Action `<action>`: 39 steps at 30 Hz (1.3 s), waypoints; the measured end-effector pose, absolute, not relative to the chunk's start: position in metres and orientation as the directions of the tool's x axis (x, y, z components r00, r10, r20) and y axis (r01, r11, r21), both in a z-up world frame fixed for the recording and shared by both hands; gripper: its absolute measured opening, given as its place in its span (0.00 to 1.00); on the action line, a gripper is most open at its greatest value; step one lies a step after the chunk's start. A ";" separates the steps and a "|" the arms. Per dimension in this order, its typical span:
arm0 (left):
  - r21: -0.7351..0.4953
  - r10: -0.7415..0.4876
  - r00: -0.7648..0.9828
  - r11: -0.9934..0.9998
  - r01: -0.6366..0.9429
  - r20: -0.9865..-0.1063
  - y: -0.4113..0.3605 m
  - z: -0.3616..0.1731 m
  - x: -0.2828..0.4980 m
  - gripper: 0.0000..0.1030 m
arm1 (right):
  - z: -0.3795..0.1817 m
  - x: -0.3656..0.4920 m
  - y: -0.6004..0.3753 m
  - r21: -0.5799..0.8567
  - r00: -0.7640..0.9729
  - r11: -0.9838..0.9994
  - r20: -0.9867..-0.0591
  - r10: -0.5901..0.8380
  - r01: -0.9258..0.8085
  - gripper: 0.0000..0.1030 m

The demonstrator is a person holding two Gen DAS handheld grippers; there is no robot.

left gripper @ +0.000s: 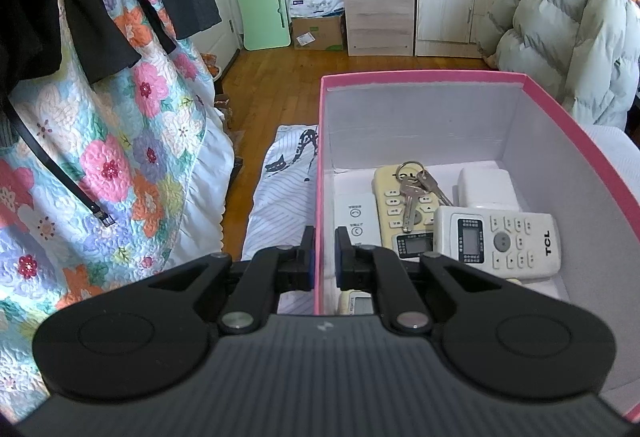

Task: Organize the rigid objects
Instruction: 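Reach the right gripper to the white power bank and grasp it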

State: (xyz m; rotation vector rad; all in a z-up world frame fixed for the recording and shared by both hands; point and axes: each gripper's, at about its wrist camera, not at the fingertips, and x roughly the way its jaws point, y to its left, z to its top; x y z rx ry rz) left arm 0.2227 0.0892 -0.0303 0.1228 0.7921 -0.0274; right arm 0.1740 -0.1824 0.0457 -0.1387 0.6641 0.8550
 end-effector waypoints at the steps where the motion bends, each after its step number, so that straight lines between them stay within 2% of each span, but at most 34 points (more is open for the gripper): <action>1: 0.099 0.020 0.702 0.993 0.072 -0.711 0.089 -0.030 0.223 0.08 | 0.046 0.172 -0.196 0.139 0.521 0.699 -0.568 0.637 -0.702 0.64; 5: 0.108 0.026 0.701 0.992 0.073 -0.713 0.089 -0.030 0.223 0.08 | 0.032 0.172 -0.243 0.199 0.656 0.804 -0.487 0.577 -0.560 0.72; 10: 0.123 0.037 0.697 0.990 0.073 -0.716 0.086 -0.031 0.224 0.08 | -0.005 0.189 -0.259 0.175 0.688 0.886 -0.572 0.447 -0.430 0.72; 15: 0.134 0.049 0.691 0.988 0.070 -0.721 0.083 -0.031 0.225 0.08 | -0.037 0.212 -0.249 0.178 0.656 0.906 -0.638 0.404 -0.384 0.72; 18: 0.152 0.060 0.690 0.986 0.073 -0.722 0.082 -0.031 0.225 0.08 | -0.054 0.232 -0.234 0.141 0.623 0.940 -0.716 0.314 -0.312 0.72; 24: 0.141 0.057 0.693 0.988 0.065 -0.719 0.084 -0.031 0.224 0.08 | -0.080 0.263 -0.216 0.086 0.633 0.960 -0.736 0.242 -0.266 0.72; 25: 0.141 0.060 0.693 0.988 0.061 -0.718 0.084 -0.031 0.225 0.08 | -0.085 0.267 -0.217 0.091 0.637 0.963 -0.734 0.236 -0.252 0.71; 27: 0.140 0.070 0.695 0.989 0.045 -0.716 0.084 -0.031 0.225 0.08 | -0.094 0.274 -0.219 0.089 0.640 0.970 -0.738 0.215 -0.224 0.61; 28: 0.137 0.067 0.696 0.990 0.045 -0.715 0.085 -0.031 0.224 0.08 | -0.096 0.275 -0.221 0.110 0.637 0.969 -0.735 0.230 -0.223 0.53; 33: 0.122 0.055 0.700 0.991 0.046 -0.712 0.086 -0.031 0.223 0.06 | -0.093 0.252 -0.228 0.152 0.635 0.967 -0.730 0.251 -0.207 0.53; 39: 0.100 0.045 0.697 0.994 0.038 -0.716 0.088 -0.030 0.224 0.05 | -0.085 0.219 -0.228 0.143 0.559 0.968 -0.794 0.238 -0.208 0.53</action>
